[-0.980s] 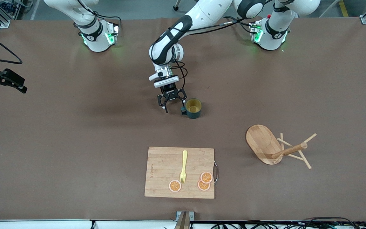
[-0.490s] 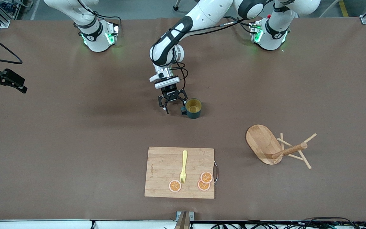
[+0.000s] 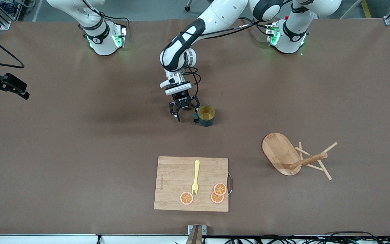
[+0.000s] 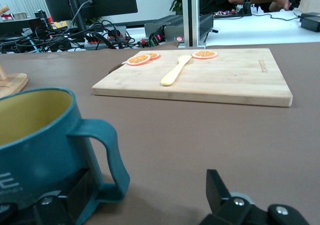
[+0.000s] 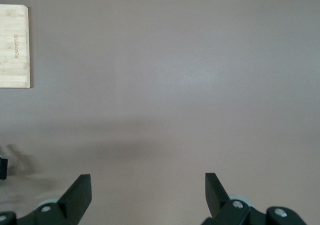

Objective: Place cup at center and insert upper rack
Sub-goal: 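Close the left gripper on the mug handle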

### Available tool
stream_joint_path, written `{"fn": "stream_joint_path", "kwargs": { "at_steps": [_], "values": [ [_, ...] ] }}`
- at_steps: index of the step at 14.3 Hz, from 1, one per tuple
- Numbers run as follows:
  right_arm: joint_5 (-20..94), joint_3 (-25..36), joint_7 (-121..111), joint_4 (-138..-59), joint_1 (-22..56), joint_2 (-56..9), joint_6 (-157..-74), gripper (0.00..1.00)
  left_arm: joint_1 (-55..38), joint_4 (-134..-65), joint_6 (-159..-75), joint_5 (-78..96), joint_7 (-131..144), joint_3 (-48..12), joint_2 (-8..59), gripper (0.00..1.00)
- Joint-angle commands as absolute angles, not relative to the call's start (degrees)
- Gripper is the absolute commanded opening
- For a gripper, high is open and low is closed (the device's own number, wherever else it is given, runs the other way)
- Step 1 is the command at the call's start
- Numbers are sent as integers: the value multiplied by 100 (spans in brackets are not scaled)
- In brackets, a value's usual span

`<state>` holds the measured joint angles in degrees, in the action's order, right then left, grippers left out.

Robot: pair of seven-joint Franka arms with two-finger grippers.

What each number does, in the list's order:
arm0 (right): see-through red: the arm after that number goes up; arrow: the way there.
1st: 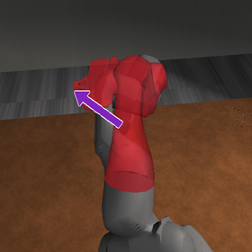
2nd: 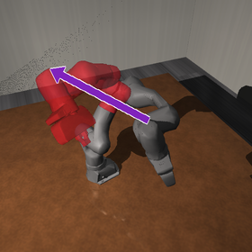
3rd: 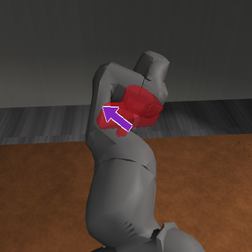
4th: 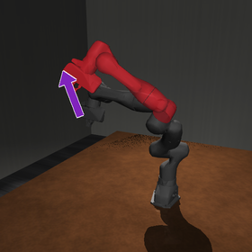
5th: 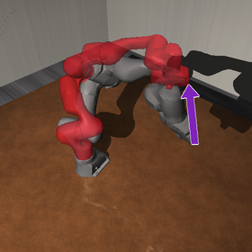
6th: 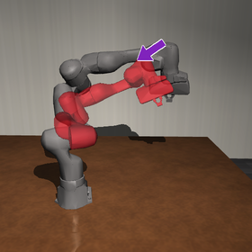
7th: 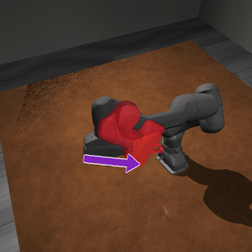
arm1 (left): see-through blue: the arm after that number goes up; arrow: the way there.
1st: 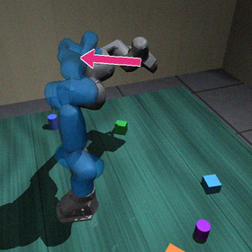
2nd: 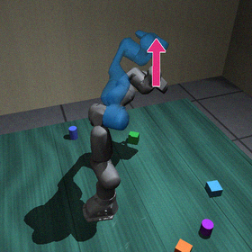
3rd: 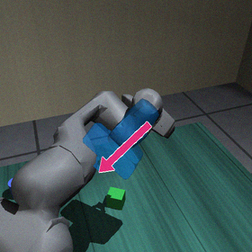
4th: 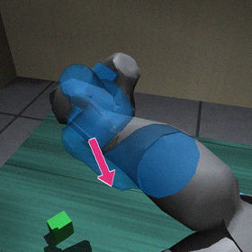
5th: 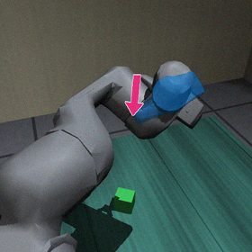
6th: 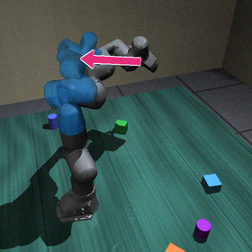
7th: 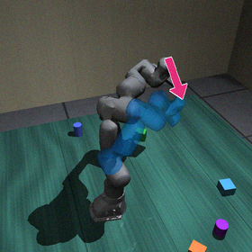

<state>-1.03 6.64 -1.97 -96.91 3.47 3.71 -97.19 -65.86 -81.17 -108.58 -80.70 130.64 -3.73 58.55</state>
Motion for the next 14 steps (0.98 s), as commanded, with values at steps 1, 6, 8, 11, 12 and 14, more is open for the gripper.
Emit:
{"fn": "stream_joint_path", "kwargs": {
  "at_steps": [1,6,8,11,12,14],
  "values": [
    [-88,633,-202,-9826,290,510,-9773,100,-6530,-8024,-11012,-8183,12964,-387,5906,100],
    [-88,642,-193,-9817,281,510,-9773,100,-6495,-8024,-11100,-8174,12955,-387,5906,98],
    [-88,642,-176,-9817,290,510,-9782,100,-6452,-8024,-11118,-8174,12938,-387,5906,97],
    [-79,642,-167,-9809,290,510,-9773,100,-6407,-8024,-11232,-8165,12832,-387,5906,91],
    [-79,650,-167,-9809,281,510,-9773,100,-6407,-8024,-11232,-8165,12832,-387,5906,88],
    [-79,642,-167,-9809,290,510,-9773,100,-6381,-8024,-11232,-8165,12832,-387,5906,83]
  ]
}}
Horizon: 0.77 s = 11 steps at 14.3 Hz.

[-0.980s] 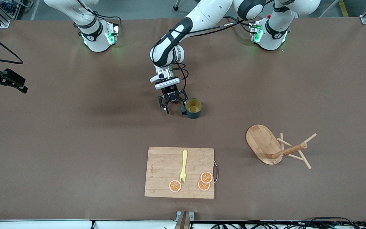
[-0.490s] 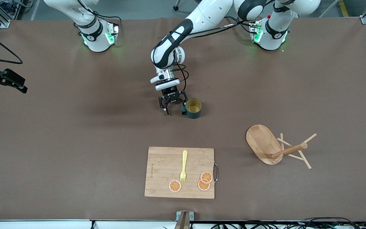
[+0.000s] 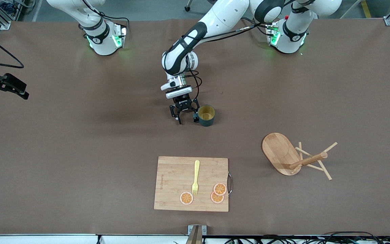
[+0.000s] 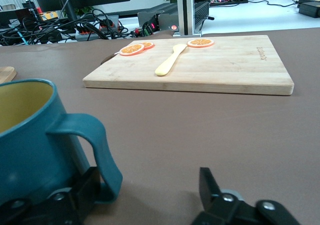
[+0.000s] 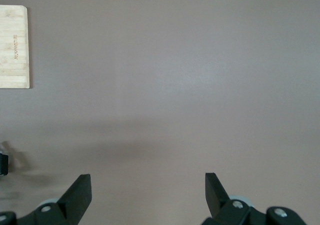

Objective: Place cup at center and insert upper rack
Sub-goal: 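Close the left gripper on the mug handle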

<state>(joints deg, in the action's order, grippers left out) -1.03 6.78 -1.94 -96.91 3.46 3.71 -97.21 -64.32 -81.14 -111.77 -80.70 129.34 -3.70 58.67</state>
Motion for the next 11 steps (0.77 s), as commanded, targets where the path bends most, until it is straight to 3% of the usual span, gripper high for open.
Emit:
{"fn": "stream_joint_path", "kwargs": {
  "at_steps": [1,11],
  "values": [
    [-79,642,-158,-9809,290,510,-9773,100,-6372,-8024,-11232,-8165,12832,-387,5906,79],
    [-79,650,-167,-9800,281,501,-9782,100,-6372,-8024,-11267,-8147,12850,-396,5880,24]
  ]
}}
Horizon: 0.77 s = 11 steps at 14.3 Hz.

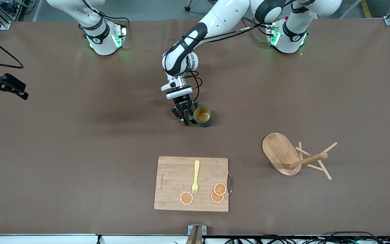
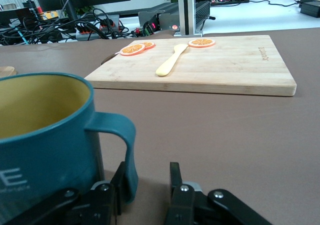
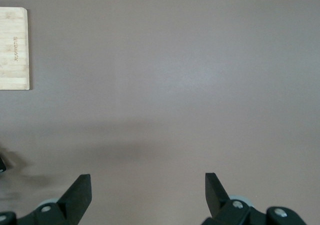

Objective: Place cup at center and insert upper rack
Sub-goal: 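Close the left gripper on the mug handle, then lift the mug with the left gripper toward the wooden stand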

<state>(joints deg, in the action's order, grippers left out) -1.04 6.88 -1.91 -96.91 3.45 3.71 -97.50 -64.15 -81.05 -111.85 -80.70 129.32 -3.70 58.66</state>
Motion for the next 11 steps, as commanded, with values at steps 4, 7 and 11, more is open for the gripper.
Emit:
{"fn": "stream_joint_path", "kwargs": {
  "at_steps": [4,7,11],
  "values": [
    [-79,650,-167,-9800,281,501,-9791,100,-6363,-8016,-11320,-8112,12902,-396,5819,12],
    [-79,650,-167,-9782,281,501,-9782,100,-6355,-7998,-11320,-7867,12894,-404,5714,0],
    [-79,642,-167,-9782,316,501,-9774,100,-6109,-7972,-11600,-7062,12858,-475,5345,0]
  ]
}}
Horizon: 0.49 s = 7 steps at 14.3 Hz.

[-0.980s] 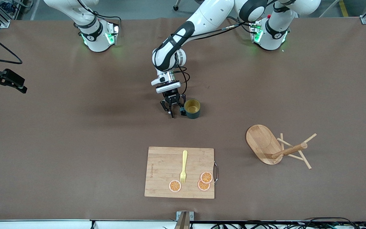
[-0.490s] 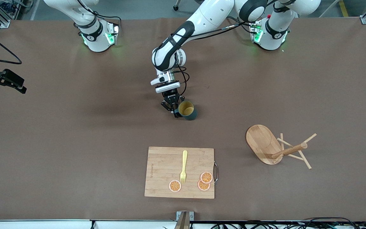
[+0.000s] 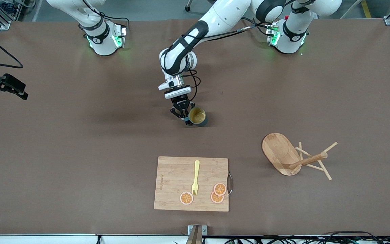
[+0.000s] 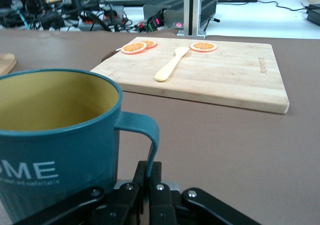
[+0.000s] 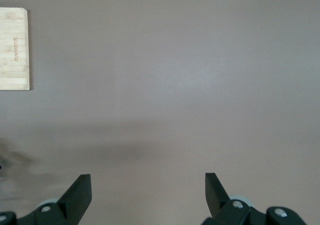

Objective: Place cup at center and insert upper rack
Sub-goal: 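Lift the mug with the left gripper toward the wooden stand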

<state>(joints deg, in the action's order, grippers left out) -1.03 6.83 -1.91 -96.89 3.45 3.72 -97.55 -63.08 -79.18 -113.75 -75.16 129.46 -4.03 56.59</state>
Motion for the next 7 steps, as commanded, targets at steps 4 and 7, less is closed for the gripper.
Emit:
{"fn": "stream_joint_path", "kwargs": {
  "at_steps": [4,7],
  "values": [
    [-79,633,-167,-9782,325,492,-9773,100,-5890,-7910,-11619,-6225,12612,-492,5089,0],
    [-79,633,-167,-9782,334,492,-9782,100,-5705,-7551,-11619,-4627,12560,-413,4861,0]
  ]
}}
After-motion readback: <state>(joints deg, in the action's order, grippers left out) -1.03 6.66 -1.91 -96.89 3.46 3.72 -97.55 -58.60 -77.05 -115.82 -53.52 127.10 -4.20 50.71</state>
